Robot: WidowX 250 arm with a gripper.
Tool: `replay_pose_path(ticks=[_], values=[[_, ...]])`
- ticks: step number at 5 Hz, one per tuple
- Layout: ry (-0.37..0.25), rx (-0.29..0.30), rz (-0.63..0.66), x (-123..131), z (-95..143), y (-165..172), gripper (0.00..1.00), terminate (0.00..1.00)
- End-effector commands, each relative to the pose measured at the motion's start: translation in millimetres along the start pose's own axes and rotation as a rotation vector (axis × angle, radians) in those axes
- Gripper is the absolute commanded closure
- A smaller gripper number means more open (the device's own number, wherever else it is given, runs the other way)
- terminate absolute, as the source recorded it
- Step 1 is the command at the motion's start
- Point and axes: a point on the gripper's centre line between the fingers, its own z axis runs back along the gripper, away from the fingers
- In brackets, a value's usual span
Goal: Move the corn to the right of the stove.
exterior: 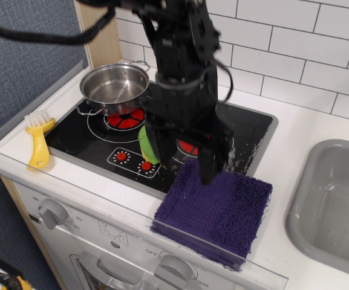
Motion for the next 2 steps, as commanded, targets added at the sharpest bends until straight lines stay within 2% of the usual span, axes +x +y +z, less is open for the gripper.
replay_pose_path(ticks=[1,2], values=[[-0.023,0.067,0.037,22,31,43,0.00,0.00],[-0.011,0.097,0.078,27,26,61,0.00,0.00]])
